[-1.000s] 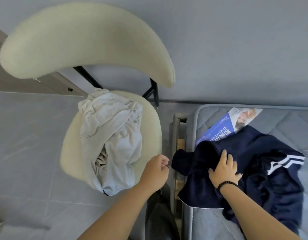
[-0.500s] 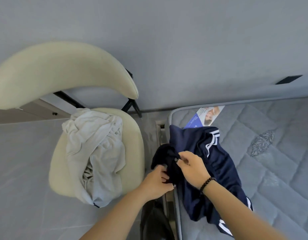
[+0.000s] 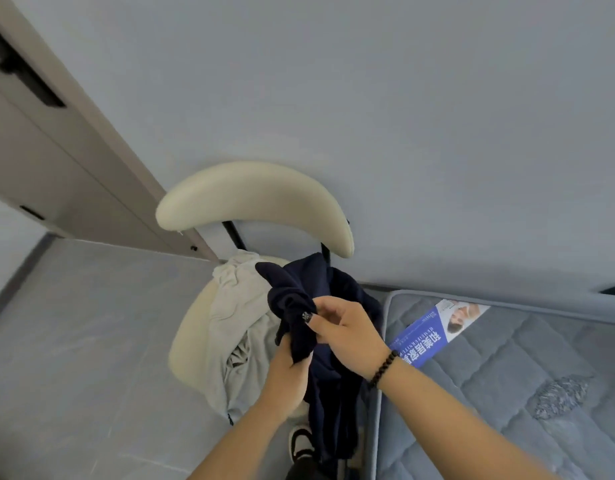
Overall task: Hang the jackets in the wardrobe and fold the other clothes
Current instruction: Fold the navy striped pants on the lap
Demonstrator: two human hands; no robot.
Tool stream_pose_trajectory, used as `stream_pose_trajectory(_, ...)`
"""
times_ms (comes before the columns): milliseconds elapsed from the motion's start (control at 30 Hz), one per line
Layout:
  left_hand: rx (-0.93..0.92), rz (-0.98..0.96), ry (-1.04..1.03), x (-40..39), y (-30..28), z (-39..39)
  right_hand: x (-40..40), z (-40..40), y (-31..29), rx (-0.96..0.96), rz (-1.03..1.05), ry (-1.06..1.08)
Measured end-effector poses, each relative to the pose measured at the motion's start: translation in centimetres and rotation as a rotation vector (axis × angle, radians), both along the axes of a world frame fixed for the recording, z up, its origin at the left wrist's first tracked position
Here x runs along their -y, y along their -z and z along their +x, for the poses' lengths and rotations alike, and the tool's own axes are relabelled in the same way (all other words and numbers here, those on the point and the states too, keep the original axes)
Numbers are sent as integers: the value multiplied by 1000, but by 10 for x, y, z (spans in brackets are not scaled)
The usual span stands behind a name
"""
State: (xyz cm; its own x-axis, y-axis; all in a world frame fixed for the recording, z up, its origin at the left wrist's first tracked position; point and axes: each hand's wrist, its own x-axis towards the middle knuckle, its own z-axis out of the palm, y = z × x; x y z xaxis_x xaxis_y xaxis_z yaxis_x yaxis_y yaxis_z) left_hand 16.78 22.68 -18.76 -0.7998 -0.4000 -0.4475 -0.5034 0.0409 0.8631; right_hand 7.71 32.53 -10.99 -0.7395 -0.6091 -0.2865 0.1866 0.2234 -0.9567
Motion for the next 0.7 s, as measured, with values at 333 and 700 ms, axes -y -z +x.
stream_pose_trajectory(333, -200, 96, -404, 98, -130, 88, 74, 30, -31, -202, 207, -188)
stream_pose_trajectory(700, -557, 200, -763, 157, -267, 280, 155, 217, -43, -338, 294, -554)
